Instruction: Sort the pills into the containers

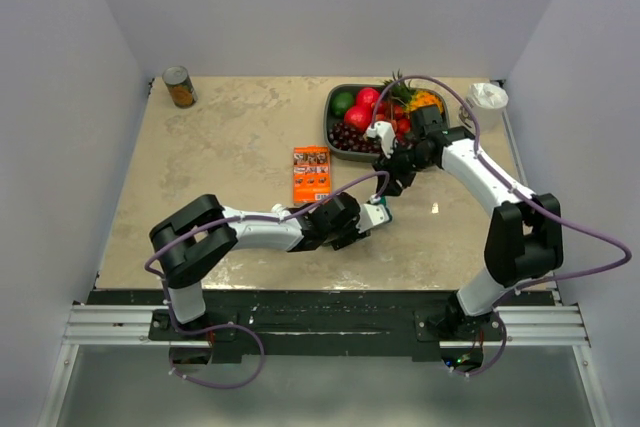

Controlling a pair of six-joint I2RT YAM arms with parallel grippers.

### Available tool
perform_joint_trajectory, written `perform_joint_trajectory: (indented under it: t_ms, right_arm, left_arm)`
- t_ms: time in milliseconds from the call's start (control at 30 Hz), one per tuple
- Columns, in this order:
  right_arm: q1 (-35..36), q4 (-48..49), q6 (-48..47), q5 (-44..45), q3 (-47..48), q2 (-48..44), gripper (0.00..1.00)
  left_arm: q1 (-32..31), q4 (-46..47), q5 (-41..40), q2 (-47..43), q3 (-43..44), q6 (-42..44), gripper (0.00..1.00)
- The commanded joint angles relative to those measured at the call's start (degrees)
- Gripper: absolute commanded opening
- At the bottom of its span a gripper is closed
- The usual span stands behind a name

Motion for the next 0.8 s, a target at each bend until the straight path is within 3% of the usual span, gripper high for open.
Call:
perform_joint_trajectory:
  t_ms: [0,300,567,767]
  right_arm:
    - [-0.22,-1.85,-1.71,-2.96,-1.63,-3.71,0.54]
    - [-0.22,-0.53,-1.8,-5.42,-6.73,-6.44,0.54]
    - [-0.3,0.79,-0.92,-5.95,-8.49,-7.14,0.54]
    - [-0.22,0.44,-1.36,-6.56,-8.57,-6.79,0.54]
  left_arm:
    - [-0.39,-7.98,1.58,2.45,-1.82,-3.59,0.58]
    - [-0.39,-7.54,1.75,-1.76,-1.65,-4.47,0.71]
    - [0.13,-0.07,7.46,-10.19,-9.02,-3.24,0.75]
    - [3.12,1.87,12.56,-11.79,-12.11,-1.66,0.76]
